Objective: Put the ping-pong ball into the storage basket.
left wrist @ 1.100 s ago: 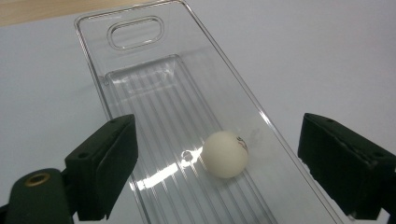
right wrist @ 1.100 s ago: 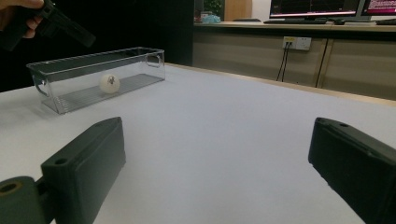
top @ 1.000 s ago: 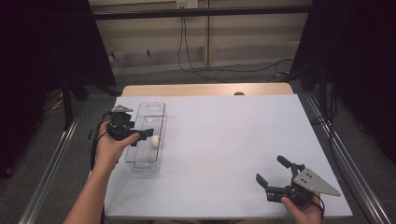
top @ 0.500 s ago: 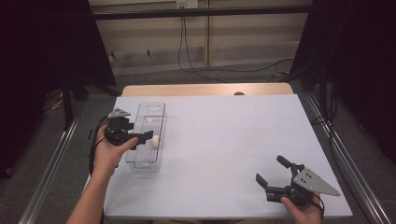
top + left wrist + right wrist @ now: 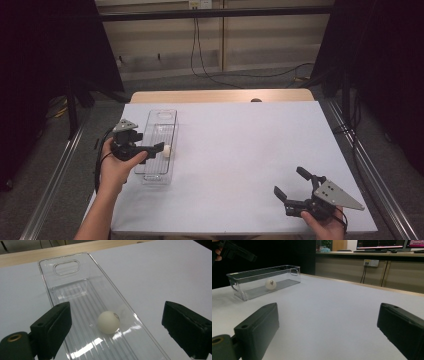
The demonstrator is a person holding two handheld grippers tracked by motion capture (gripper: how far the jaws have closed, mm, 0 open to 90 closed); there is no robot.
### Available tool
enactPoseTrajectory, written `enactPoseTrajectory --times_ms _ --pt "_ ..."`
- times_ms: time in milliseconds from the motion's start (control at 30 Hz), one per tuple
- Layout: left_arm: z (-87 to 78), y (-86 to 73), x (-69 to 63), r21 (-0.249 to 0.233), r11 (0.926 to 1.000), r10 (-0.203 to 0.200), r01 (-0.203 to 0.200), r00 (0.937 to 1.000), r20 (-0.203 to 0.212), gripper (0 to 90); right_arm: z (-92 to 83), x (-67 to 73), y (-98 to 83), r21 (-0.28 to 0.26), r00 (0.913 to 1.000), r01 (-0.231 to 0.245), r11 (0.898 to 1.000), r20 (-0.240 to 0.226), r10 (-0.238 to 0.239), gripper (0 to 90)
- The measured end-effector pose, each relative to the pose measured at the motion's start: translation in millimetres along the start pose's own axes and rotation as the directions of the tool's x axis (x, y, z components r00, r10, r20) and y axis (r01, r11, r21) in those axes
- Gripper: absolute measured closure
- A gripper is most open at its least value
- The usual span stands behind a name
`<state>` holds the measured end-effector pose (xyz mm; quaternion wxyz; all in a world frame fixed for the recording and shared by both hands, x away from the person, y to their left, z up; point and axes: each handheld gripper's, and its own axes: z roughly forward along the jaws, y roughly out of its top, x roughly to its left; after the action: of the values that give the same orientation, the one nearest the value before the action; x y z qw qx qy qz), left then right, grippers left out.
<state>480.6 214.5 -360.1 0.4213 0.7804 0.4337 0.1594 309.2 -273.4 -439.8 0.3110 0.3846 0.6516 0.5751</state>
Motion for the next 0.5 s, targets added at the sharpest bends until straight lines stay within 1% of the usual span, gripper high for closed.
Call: enactPoseTrajectory --times_ms 33,133,200,267,300,400,433,467,500 --pt "-0.4 -0.5 0.0 0.0 1.0 0.001 -0.001 1.0 0.004 9.3 -0.2 -0.2 0.0 0.001 1.0 0.004 1.0 -0.004 -0.004 3.4" --pt "-0.7 -2.6 -0.8 -0.001 1.0 0.002 -0.002 1.0 -0.003 8.3 -0.2 0.0 0.1 0.002 1.0 0.003 1.0 -0.005 -0.003 3.3" --pt "-1.6 -3.8 -0.3 0.002 1.0 0.009 -0.009 0.9999 0.005 8.3 -0.1 0.2 0.1 0.001 1.0 -0.001 1.0 -0.001 0.001 3.3" --pt "-2.2 -5.3 -1.8 -0.006 1.0 0.001 -0.001 1.0 -0.003 8.1 -0.2 0.1 0.1 0.002 1.0 0.002 1.0 -0.003 -0.002 3.4" --pt "-2.8 -6.0 -1.6 -0.013 0.9999 0.003 -0.003 1.0 0.005 8.1 -0.3 0.0 0.1 0.002 1.0 0.003 1.0 -0.004 -0.002 3.4" --pt "-4.0 -7.7 -2.1 -0.019 0.9998 -0.002 0.002 1.0 0.005 7.9 -0.3 0.0 0.1 0.002 1.0 0.003 1.0 -0.003 -0.003 3.3" --pt "-4.0 -8.5 -2.8 -0.024 0.9997 -0.004 0.004 1.0 -0.004 7.9 -0.1 0.3 0.2 0.0 1.0 -0.001 1.0 0.0 0.001 3.4" --pt "-4.8 -9.0 -2.1 -0.018 0.9998 0.004 -0.004 1.0 0.0 7.9 -0.4 0.2 0.2 0.003 1.0 0.002 1.0 -0.005 -0.002 3.4" --pt "-4.9 -9.7 -2.7 -0.027 0.9996 -0.003 0.003 1.0 0.001 7.6 -0.2 0.4 0.2 -0.001 1.0 0.0 1.0 -0.002 0.0 3.4"
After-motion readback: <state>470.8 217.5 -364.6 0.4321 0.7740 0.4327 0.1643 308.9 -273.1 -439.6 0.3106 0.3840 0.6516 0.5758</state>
